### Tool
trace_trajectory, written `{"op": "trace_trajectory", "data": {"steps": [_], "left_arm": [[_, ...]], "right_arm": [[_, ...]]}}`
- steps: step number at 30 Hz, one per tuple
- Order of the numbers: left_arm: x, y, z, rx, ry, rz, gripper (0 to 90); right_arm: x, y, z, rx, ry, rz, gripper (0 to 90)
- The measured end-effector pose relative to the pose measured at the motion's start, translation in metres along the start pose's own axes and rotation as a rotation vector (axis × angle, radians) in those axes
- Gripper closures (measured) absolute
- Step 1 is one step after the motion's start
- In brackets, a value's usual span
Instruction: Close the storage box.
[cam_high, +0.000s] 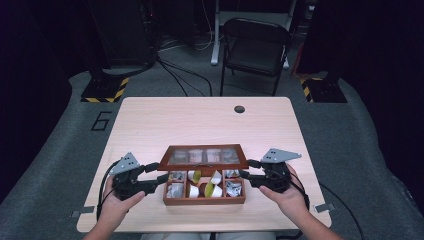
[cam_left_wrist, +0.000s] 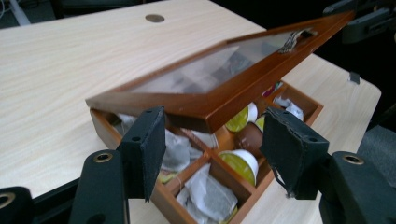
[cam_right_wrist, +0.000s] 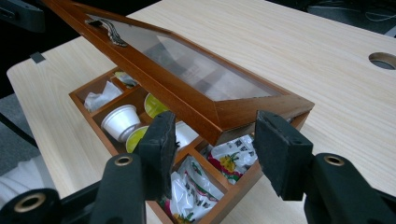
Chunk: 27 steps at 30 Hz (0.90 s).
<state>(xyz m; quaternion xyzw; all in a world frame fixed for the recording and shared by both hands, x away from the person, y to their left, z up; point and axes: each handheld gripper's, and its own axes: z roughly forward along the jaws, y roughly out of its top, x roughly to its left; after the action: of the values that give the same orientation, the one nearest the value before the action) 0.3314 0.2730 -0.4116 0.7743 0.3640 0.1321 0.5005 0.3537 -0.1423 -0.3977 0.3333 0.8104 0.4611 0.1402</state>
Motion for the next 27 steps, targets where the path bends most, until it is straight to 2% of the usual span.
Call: {"op": "trace_trajectory", "data": {"steps": [4, 6, 10, 15, 18, 25, 27], "left_arm": [[0.0, -0.008, 0.004, 0.02, 0.025, 0.01, 42.5], [0.0, -0.01, 0.006, 0.025, 0.031, 0.002, 44.1], [0.001, -0.016, 0.009, 0.007, 0.031, -0.022, 44.2], [-0.001, -0.022, 0.013, 0.023, 0.044, -0.003, 44.0], [-0.001, -0.026, 0.014, 0.032, 0.039, 0.001, 43.6], [-0.002, -0.034, 0.016, 0.037, 0.037, 0.006, 43.5], [-0.002, -0.036, 0.016, 0.037, 0.036, 0.006, 43.5]], "right_arm": [[0.004, -0.006, 0.001, 0.002, -0.011, -0.011, 48.8], [0.005, -0.01, 0.001, -0.002, -0.013, -0.023, 48.8], [0.007, -0.016, 0.003, -0.007, -0.017, -0.022, 48.0], [0.008, -0.025, 0.006, -0.001, -0.012, -0.016, 46.3], [0.011, -0.03, 0.007, -0.004, -0.024, -0.046, 46.5], [0.015, -0.04, 0.009, 0.0, -0.048, -0.068, 47.7], [0.015, -0.043, 0.01, -0.004, -0.05, -0.053, 47.7]]}}
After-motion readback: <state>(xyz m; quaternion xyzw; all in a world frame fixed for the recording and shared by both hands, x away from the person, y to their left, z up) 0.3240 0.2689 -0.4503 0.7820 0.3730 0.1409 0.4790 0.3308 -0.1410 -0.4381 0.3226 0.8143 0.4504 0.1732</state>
